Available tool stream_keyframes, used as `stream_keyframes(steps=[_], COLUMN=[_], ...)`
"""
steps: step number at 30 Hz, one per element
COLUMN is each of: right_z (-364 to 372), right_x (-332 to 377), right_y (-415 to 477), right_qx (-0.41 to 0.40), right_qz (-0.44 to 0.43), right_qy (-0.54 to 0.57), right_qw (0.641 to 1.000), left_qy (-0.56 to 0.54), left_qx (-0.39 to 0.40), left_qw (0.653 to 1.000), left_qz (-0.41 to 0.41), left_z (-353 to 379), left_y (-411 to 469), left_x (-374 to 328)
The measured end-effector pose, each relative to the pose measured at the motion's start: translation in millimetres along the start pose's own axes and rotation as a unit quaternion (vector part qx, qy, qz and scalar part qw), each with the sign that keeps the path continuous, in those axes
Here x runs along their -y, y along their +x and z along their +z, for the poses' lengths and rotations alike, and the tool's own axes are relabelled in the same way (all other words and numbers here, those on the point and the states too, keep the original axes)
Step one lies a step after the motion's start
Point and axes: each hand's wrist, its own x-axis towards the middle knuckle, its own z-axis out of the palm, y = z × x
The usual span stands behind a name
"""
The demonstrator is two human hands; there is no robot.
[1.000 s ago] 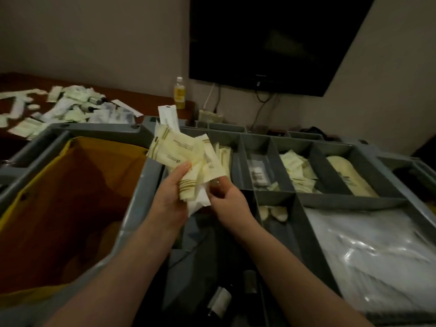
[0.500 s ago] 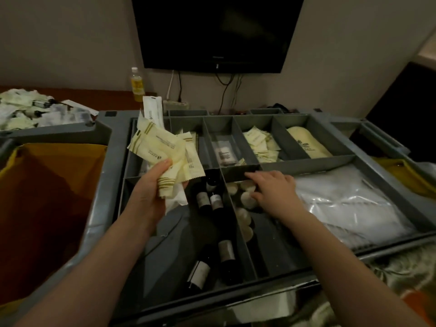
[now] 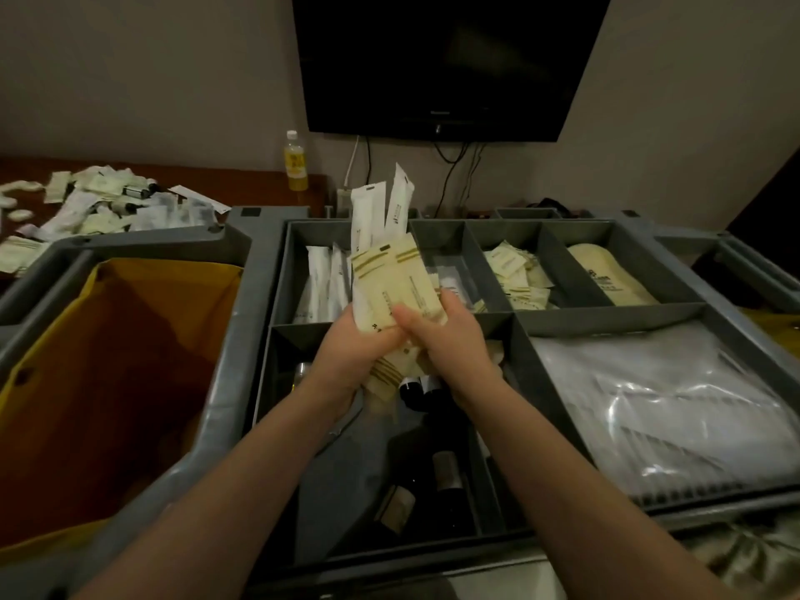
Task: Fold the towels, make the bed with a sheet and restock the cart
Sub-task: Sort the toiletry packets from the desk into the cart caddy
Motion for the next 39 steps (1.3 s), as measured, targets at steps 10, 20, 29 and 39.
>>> stream_keyframes(steps=[10,20,29,39], right_z=[-36.0,-103.7,-140.5,-172.2], right_x=[4.0,-9.3,-26.2,-41.0], right_y=[28.5,75.6,102.2,109.2], right_qx=[-0.067,0.016,0.097,0.179], right_qz=[0.036,0.053,0.066,0.210], right_qy=[0.211,0.233,0.207,0.265], right_qw=[0.975,0.971,0.971,0.924], left_qy=[-0.115,-0.047,-0.134,-0.210], left_qx=[-0.064,-0.068,-0.155,-0.167], left_qw=[0.989,0.993,0.967,0.929], left_qz=[-0.066,-0.086,-0.151,-0.255], left_z=[24.2,82.1,127.7,156.6], left_y=[33.1,79.7,99.5,116.1], left_x=[-15.3,-7.2,6.4,16.3])
